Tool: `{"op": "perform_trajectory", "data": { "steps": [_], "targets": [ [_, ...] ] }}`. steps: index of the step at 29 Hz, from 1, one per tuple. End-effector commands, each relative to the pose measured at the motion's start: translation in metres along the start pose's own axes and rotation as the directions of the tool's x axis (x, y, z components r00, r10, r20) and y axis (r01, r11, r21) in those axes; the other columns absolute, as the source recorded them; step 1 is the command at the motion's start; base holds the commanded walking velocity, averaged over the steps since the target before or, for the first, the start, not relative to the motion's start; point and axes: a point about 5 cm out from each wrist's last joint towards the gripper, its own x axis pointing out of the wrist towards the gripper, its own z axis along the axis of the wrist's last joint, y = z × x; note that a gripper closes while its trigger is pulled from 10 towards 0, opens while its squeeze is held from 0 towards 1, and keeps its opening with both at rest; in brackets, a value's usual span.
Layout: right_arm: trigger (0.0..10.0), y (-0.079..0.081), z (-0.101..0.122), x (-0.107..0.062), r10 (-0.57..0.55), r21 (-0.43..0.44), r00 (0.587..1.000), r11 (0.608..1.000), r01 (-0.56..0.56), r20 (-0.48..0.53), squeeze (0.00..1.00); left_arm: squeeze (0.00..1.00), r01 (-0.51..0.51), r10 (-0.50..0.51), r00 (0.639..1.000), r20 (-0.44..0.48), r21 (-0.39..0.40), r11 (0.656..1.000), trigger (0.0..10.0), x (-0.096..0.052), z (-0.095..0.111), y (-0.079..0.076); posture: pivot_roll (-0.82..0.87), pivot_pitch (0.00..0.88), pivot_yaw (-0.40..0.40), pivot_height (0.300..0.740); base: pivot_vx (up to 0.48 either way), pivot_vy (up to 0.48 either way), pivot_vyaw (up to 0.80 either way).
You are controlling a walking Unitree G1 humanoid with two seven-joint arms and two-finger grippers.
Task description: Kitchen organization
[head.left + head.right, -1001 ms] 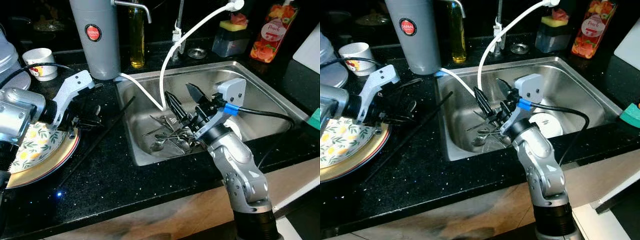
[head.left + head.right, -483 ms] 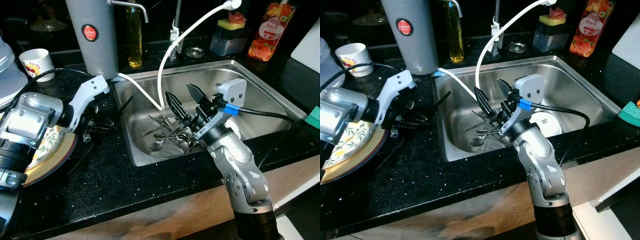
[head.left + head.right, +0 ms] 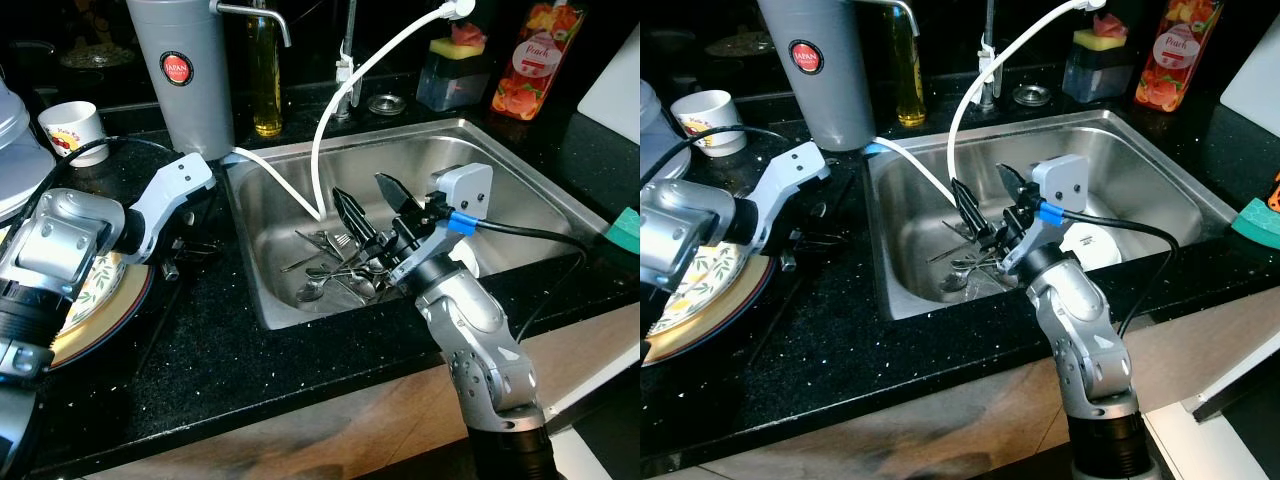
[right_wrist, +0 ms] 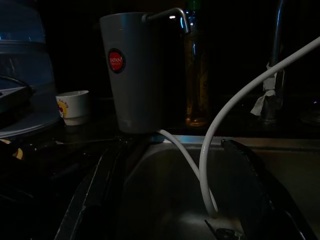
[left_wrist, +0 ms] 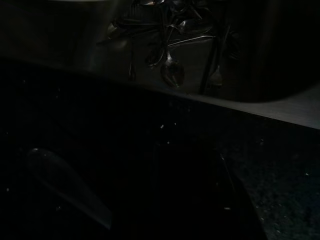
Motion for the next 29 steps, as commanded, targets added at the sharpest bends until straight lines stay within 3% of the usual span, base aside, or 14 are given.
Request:
{"op": "perform_trajectory", "data": {
  "steps": [1, 2, 3, 8, 11, 16, 17, 18, 19, 22, 24, 25, 29],
  "targets": [
    [10.0, 0.002, -0.001, -0.001, 0.004, 0.003, 1.000, 1.000, -0.004, -0.007, 0.00, 0.00, 0.049, -0.058, 0.994, -0.092, -0.092, 0.995, 7.0, 0.005, -0.026, -0.007, 0.12, 0.068, 0.050, 0.740, 0.000, 0.000, 0.00],
    [10.0, 0.002, -0.001, -0.001, 0.003, 0.004, 1.000, 1.000, -0.003, -0.008, 0.00, 0.00, 0.066, -0.077, 0.993, -0.085, -0.122, 0.990, 4.9, 0.006, -0.027, -0.010, 0.12, 0.068, 0.050, 0.740, 0.000, 0.000, 0.00],
    [10.0, 0.002, -0.001, -0.001, 0.003, 0.004, 1.000, 1.000, -0.003, -0.007, 0.00, 0.00, 0.068, -0.079, 0.994, -0.074, -0.141, 0.988, 0.0, 0.007, -0.027, -0.011, 0.12, 0.068, 0.046, 0.740, 0.000, 0.000, 0.00],
    [10.0, 0.003, 0.000, 0.001, 0.008, 0.007, 1.000, 1.000, -0.008, -0.005, 0.00, 0.00, 0.050, -0.055, 0.998, -0.024, -0.172, 0.984, 0.0, 0.014, -0.021, -0.012, 0.12, 0.068, 0.043, 0.740, 0.000, 0.000, 0.00],
    [10.0, 0.002, 0.000, 0.001, 0.009, 0.005, 1.000, 1.000, -0.008, -0.004, 0.00, 0.00, 0.052, -0.043, 0.998, 0.052, -0.188, 0.981, 0.0, 0.013, -0.009, -0.011, 0.12, 0.066, 0.041, 0.740, 0.000, 0.000, 0.00],
    [10.0, 0.002, 0.001, 0.001, 0.007, 0.004, 1.000, 1.000, -0.007, -0.004, 0.00, 0.00, -0.024, 0.043, 0.992, 0.119, -0.154, 0.988, 0.0, -0.005, 0.015, 0.005, 0.12, 0.065, 0.039, 0.740, 0.000, 0.000, 0.00],
    [10.0, 0.002, 0.001, 0.001, 0.007, 0.004, 1.000, 1.000, -0.007, -0.003, 0.00, 0.00, -0.065, 0.079, 0.991, 0.110, -0.130, 0.989, 1.6, -0.009, 0.017, 0.009, 0.12, 0.065, 0.039, 0.740, 0.000, 0.000, 0.00],
    [10.0, 0.002, 0.001, 0.001, 0.007, 0.004, 1.000, 1.000, -0.007, -0.003, 0.00, 0.00, -0.120, 0.130, 0.987, 0.095, -0.098, 0.988, 10.0, -0.013, 0.018, 0.015, 0.13, 0.065, 0.041, 0.740, 0.000, 0.000, 0.00],
    [10.0, 0.002, 0.001, 0.001, 0.007, 0.004, 1.000, 1.000, -0.007, -0.003, 0.00, 0.00, -0.120, 0.130, 0.987, 0.095, -0.098, 0.988, 10.0, -0.013, 0.018, 0.015, 0.13, 0.065, 0.041, 0.740, 0.000, 0.000, 0.00],
    [10.0, 0.002, 0.000, 0.001, 0.005, 0.006, 1.000, 1.000, -0.005, -0.003, 0.00, 0.00, -0.250, 0.253, 0.965, 0.067, -0.059, 0.967, 10.0, -0.022, 0.016, 0.029, 0.13, 0.065, 0.041, 0.740, 0.000, 0.000, 0.00],
    [10.0, 0.002, 0.000, 0.001, 0.005, 0.007, 1.000, 1.000, -0.004, -0.003, 0.00, 0.00, -0.262, 0.266, 0.962, 0.064, -0.063, 0.963, 10.0, -0.023, 0.015, 0.030, 0.13, 0.065, 0.041, 0.740, 0.000, 0.000, 0.00],
    [10.0, 0.002, 0.000, 0.001, 0.005, 0.008, 1.000, 1.000, -0.005, -0.003, 0.00, 1.00, -0.257, 0.262, 0.963, 0.060, -0.071, 0.964, 10.0, -0.024, 0.014, 0.030, 0.13, 0.065, 0.041, 0.740, 0.000, 0.000, 0.00],
    [10.0, 0.003, -0.001, 0.001, 0.007, 0.011, 1.000, 1.000, -0.007, -0.002, 0.00, 1.00, -0.234, 0.239, 0.970, 0.035, -0.106, 0.966, 10.0, -0.022, 0.007, 0.025, 0.13, 0.065, 0.041, 0.740, 0.000, 0.000, 0.00]
  ]
}}
